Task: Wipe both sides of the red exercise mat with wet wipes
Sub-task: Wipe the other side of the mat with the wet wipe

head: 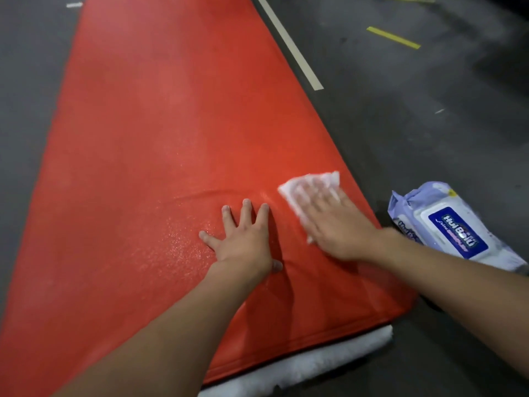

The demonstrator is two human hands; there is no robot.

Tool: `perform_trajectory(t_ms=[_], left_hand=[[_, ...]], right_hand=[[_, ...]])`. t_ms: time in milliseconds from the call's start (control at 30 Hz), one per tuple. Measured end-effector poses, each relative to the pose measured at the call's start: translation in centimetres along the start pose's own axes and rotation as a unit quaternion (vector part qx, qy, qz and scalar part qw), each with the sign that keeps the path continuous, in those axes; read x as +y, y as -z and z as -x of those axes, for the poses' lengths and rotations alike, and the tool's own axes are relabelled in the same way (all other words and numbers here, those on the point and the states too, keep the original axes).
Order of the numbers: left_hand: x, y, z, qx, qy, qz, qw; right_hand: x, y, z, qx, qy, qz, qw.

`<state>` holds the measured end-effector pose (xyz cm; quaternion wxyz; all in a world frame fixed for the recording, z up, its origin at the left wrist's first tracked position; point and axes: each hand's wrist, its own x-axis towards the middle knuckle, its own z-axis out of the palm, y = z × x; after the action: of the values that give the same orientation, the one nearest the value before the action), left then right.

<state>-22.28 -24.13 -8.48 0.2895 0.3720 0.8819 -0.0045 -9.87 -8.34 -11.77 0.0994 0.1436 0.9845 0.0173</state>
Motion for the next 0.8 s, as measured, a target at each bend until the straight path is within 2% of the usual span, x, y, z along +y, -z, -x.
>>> perform_trajectory(t_ms=[67, 133, 167, 233, 267, 300, 367, 433, 467, 567, 600, 667, 733, 767, 800], left_hand=[[-0.1, 0.1, 0.0, 0.001, -0.006, 0.006, 1.000], [-0.3, 0.2, 0.2, 0.006, -0.009, 0.007, 1.000], [-0.4, 0.3, 0.3, 0.010, -0.011, 0.002, 1.000], [-0.5, 0.7, 0.4, 0.015, -0.020, -0.018, 1.000], [-0.8, 1.1, 0.3, 0.005, -0.027, -0.031, 0.999], [-1.2, 1.7, 0.2, -0.016, -0.037, -0.049, 0.998], [-2.6, 2.8, 0.0, -0.046, -0.057, -0.093, 0.993], [-4.0, 2.8, 0.2, -0.021, -0.048, -0.120, 0.991], [-4.4, 2.5, 0.3, -0.004, -0.029, -0.125, 0.992], [-4.5, 2.0, 0.4, -0.017, 0.044, -0.111, 0.993], [-4.6, 2.1, 0.4, -0.030, 0.058, -0.086, 0.994], [-5.2, 2.2, 0.2, -0.034, 0.059, -0.046, 0.997], [-5.7, 2.2, 0.2, -0.027, 0.049, -0.038, 0.998], [-5.7, 2.1, 0.2, -0.025, 0.047, -0.035, 0.998], [-5.7, 2.1, 0.3, -0.027, 0.048, -0.032, 0.998]], right_hand=[[-1.6, -0.5, 2.3, -0.009, 0.128, 0.025, 0.991], [0.1, -0.1, 2.0, 0.014, 0.177, 0.048, 0.983], [0.9, 0.4, 0.8, 0.022, 0.148, 0.056, 0.987], [1.2, 1.3, -0.7, -0.006, 0.015, 0.018, 1.000], [0.5, 1.2, -0.9, -0.013, -0.020, 0.000, 1.000], [-0.4, 0.7, -0.6, -0.003, -0.014, -0.014, 1.000], [-2.3, -0.2, 1.2, 0.006, 0.107, 0.004, 0.994], [-1.6, 0.1, 1.9, 0.011, 0.183, 0.024, 0.983], [-0.5, 0.3, 1.0, 0.026, 0.185, 0.044, 0.981], [0.3, 1.6, -1.3, -0.012, 0.038, 0.023, 0.999], [-0.5, 1.4, -1.3, -0.012, 0.022, 0.005, 1.000], [-2.6, 0.0, -0.1, 0.022, 0.098, 0.005, 0.995], [-3.2, 0.1, 1.5, 0.009, 0.191, 0.023, 0.981], [-2.2, 0.1, 1.1, 0.013, 0.214, 0.037, 0.976], [-1.4, 0.5, 0.0, 0.008, 0.195, 0.036, 0.980]])
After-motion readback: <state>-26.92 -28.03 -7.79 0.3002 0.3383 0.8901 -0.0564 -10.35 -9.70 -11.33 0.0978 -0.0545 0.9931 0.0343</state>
